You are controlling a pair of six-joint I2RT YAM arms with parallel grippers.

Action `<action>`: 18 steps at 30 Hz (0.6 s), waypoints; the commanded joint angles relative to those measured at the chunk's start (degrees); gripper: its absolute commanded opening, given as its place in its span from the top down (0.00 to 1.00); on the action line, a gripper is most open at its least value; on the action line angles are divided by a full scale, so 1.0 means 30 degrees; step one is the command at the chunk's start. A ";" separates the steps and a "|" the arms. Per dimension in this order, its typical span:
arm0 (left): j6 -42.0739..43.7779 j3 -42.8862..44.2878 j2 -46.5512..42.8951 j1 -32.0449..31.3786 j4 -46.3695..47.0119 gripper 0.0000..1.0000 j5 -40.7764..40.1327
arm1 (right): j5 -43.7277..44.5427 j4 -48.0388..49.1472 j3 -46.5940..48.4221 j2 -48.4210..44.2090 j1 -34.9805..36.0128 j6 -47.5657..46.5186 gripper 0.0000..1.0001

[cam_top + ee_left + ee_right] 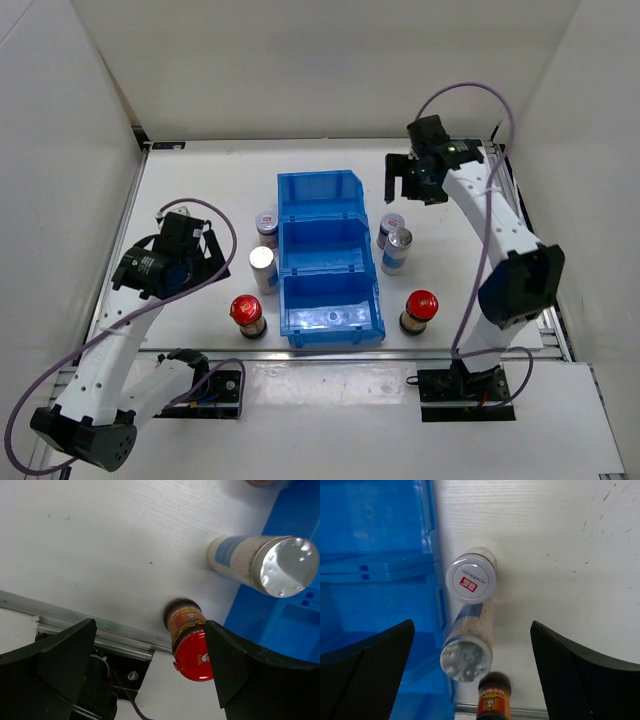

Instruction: Organize the condiment bottles

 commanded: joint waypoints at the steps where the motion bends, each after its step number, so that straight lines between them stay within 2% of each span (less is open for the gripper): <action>1: -0.1103 -0.0878 -0.0678 -0.0050 0.0301 0.00 0.0742 | 0.1221 -0.2175 0.0975 0.1473 -0.0079 -0.0779 0.00; 6: -0.1103 -0.1054 -0.0856 -0.0050 0.0679 0.00 0.0745 | -0.0186 -0.3169 0.2468 0.3554 -0.0079 -0.1131 0.00; 18: -0.1689 -0.1230 -0.0094 -0.0050 0.0799 0.00 0.0129 | -0.1682 -0.2030 0.2060 0.5634 0.0272 -0.1541 0.00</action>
